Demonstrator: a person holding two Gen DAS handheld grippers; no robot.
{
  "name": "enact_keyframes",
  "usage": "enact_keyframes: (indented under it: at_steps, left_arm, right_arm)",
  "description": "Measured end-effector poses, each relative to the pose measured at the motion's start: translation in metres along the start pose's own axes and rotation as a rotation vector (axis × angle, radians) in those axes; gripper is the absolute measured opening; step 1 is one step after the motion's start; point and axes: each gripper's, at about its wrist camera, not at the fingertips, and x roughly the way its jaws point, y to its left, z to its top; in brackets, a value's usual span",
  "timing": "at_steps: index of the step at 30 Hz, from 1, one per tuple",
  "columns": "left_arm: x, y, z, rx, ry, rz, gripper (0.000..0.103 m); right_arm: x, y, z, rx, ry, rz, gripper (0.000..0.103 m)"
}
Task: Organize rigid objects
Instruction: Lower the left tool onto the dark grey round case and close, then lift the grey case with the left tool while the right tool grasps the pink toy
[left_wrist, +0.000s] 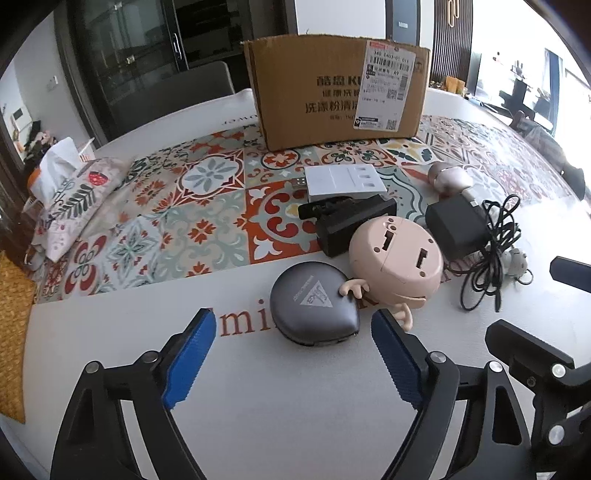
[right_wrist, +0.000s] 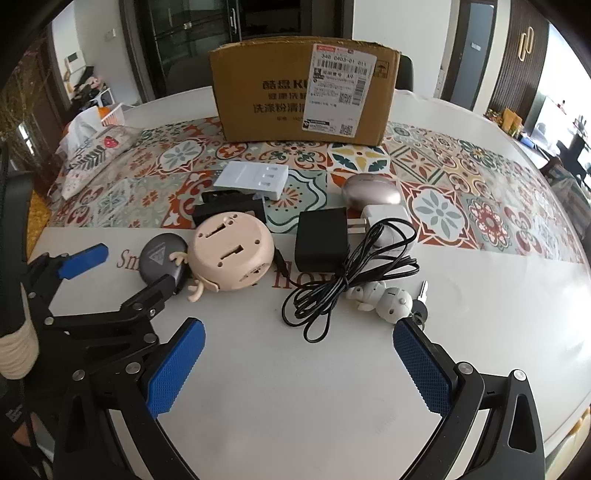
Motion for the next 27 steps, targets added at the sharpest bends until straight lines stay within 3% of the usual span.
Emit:
enact_keyframes:
  at_steps: [12,19,27]
  left_arm:
    - [0.026,-0.003,0.002,-0.022,0.012,-0.05,0.075]
    - [0.03,-0.006,0.003,-0.016,0.008,-0.057,0.057]
    - [0.024,-0.002,0.001,-0.037,0.016,-0.073,0.056]
  right_arm:
    - [0.009,-0.001,0.001,0.021,-0.01,-0.042,0.102]
    - [0.011,-0.002,-0.002,0.032,-0.01,-0.063,0.102]
    - [0.006,0.0,-0.002,0.022,-0.028,-0.066,0.101]
